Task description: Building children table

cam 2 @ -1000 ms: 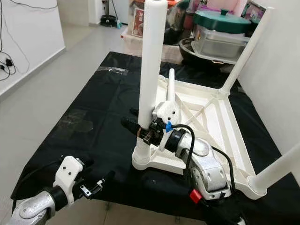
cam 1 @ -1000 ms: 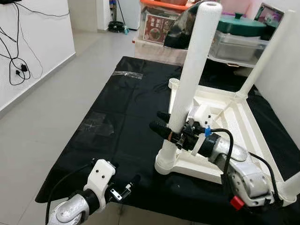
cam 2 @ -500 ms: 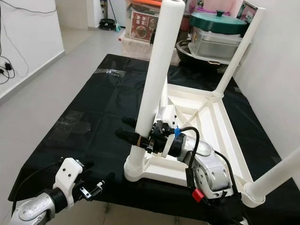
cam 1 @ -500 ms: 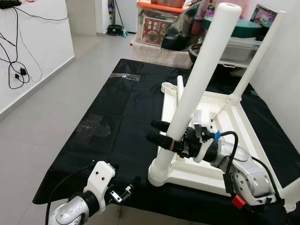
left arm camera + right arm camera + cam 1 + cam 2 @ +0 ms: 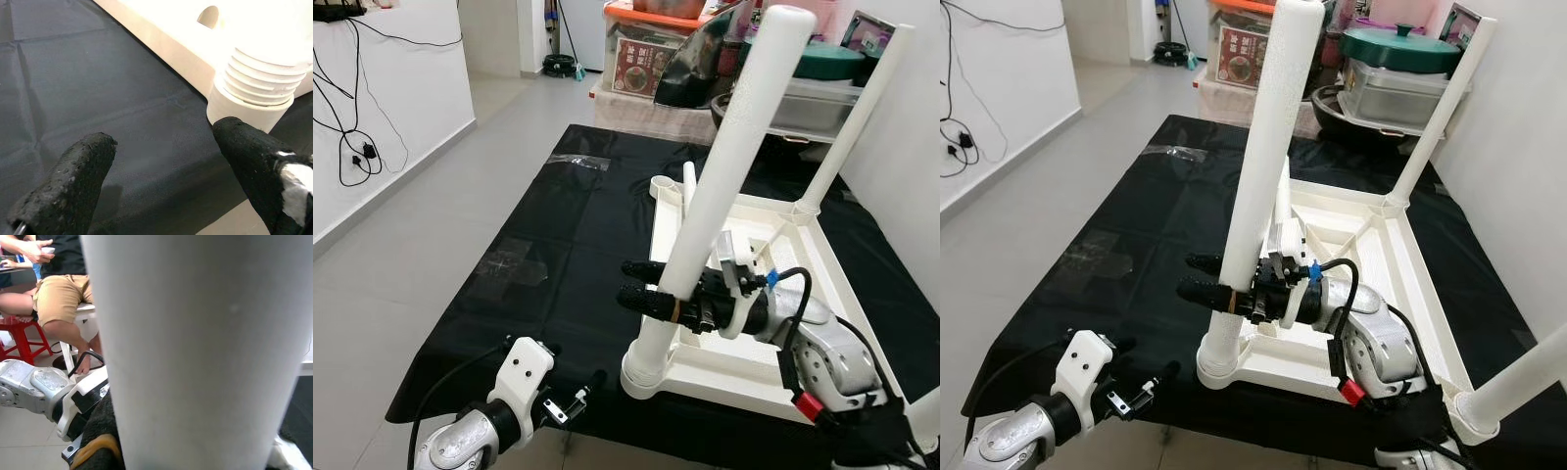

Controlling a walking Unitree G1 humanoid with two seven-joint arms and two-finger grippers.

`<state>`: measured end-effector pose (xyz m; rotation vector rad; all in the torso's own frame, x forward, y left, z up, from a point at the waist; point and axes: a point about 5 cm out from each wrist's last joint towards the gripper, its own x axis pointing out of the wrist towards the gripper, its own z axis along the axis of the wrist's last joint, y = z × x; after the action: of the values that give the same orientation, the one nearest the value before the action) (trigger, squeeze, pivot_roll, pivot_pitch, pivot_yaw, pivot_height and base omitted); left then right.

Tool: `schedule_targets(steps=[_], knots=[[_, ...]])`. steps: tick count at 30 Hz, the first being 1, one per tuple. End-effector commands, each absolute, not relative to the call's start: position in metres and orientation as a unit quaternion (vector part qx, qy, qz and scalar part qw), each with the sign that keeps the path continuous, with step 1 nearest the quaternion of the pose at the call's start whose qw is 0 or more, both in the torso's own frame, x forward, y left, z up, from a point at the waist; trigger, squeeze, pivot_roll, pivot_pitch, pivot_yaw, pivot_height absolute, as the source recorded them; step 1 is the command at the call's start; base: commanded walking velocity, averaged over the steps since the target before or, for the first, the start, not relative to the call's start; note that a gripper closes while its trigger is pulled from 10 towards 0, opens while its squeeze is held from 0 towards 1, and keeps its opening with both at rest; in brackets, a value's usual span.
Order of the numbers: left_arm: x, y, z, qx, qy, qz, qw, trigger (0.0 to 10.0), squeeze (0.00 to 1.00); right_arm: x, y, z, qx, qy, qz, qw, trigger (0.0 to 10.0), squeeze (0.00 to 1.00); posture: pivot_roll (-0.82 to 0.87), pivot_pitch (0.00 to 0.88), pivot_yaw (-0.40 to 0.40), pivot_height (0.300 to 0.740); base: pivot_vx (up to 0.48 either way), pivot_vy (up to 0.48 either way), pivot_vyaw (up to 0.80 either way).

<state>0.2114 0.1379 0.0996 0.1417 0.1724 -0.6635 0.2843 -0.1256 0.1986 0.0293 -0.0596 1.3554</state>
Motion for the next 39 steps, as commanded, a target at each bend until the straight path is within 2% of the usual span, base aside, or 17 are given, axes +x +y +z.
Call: schedule_targets(steps=[1,2,3,4,6,7,8,9,12,15,17,18,19,24,35,39], knots=[[0.21,0.138,0.094,0.07,0.095,-0.328,0.937,10.0,0.0,0.281,-0.116,0.165,0.025,0.052,0.629,0.775,0.0,0.0,0.08,0.0,-0.115,0.74,0.0,0.0,0.0],[0.21,0.138,0.094,0.07,0.095,-0.329,0.937,10.0,0.0,0.283,-0.116,0.163,0.017,0.058,0.617,0.785,0.0,0.0,0.08,0.0,-0.115,0.74,0.0,0.0,0.0],[0.21,0.138,0.094,0.07,0.095,-0.329,0.937,10.0,0.0,0.287,-0.116,0.159,0.004,0.075,0.586,0.807,0.0,0.0,0.08,0.0,-0.114,0.74,0.0,0.0,0.0],[0.21,0.138,0.094,0.07,0.095,-0.329,0.937,10.0,0.0,0.287,-0.116,0.159,0.004,0.075,0.586,0.807,0.0,0.0,0.08,0.0,-0.114,0.74,0.0,0.0,0.0],[0.21,0.137,0.093,0.07,0.095,-0.331,0.936,10.0,0.0,0.294,-0.117,0.152,-0.008,0.101,0.536,0.838,0.0,0.0,0.07,0.0,-0.113,0.74,0.0,0.0,0.0],[0.21,0.137,0.093,0.07,0.095,-0.331,0.936,10.0,0.0,0.294,-0.117,0.152,-0.008,0.101,0.536,0.838,0.0,0.0,0.07,0.0,-0.113,0.74,0.0,0.0,0.0],[0.211,0.136,0.093,0.07,0.095,-0.331,0.936,10.0,0.0,0.298,-0.119,0.147,-0.011,0.116,0.496,0.861,0.0,0.0,0.07,0.0,-0.112,0.74,0.0,0.0,0.0],[0.211,0.136,0.093,0.07,0.095,-0.331,0.936,10.0,0.0,0.298,-0.119,0.147,-0.011,0.116,0.496,0.861,0.0,0.0,0.07,0.0,-0.112,0.74,0.0,0.0,0.0],[0.211,0.136,0.093,0.069,0.094,-0.33,0.937,10.0,0.0,0.3,-0.121,0.143,-0.012,0.114,0.445,0.888,0.0,0.0,0.07,0.0,-0.112,0.74,0.0,0.0,0.0],[0.211,0.137,0.093,0.069,0.094,-0.33,0.937,10.0,0.0,0.301,-0.122,0.143,-0.008,0.115,0.431,0.895,0.0,0.0,0.07,0.0,-0.112,0.74,0.0,0.0,0.0],[0.211,0.138,0.092,0.069,0.096,-0.328,0.937,10.0,0.0,0.304,-0.127,0.141,-0.005,0.104,0.365,0.925,0.0,0.0,0.06,0.0,-0.109,0.74,0.0,0.0,0.0],[0.211,0.138,0.092,0.069,0.096,-0.328,0.937,10.0,0.0,0.304,-0.127,0.141,-0.005,0.104,0.365,0.925,0.0,0.0,0.06,0.0,-0.109,0.74,0.0,0.0,0.0],[0.211,0.138,0.092,0.069,0.097,-0.327,0.937,10.0,0.0,0.305,-0.129,0.14,-0.003,0.101,0.334,0.937,0.0,0.0,0.06,0.0,-0.108,0.74,0.0,0.0,0.0],[0.212,0.139,0.092,0.07,0.096,-0.326,0.938,10.0,0.0,0.306,-0.137,0.137,-0.019,0.099,0.262,0.96,0.0,0.0,0.06,0.0,-0.106,0.74,0.0,0.0,0.0],[0.214,0.139,0.092,0.072,0.095,-0.322,0.939,10.0,0.0,0.302,-0.136,0.128,-0.044,0.119,0.169,0.977,0.0,0.0,0.05,0.0,-0.108,0.74,0.0,0.0,0.0],[0.214,0.139,0.092,0.073,0.095,-0.319,0.94,10.0,0.0,0.305,-0.144,0.128,-0.058,0.125,0.1,0.985,0.0,0.0,0.05,0.0,-0.113,0.74,0.0,0.0,0.0]])
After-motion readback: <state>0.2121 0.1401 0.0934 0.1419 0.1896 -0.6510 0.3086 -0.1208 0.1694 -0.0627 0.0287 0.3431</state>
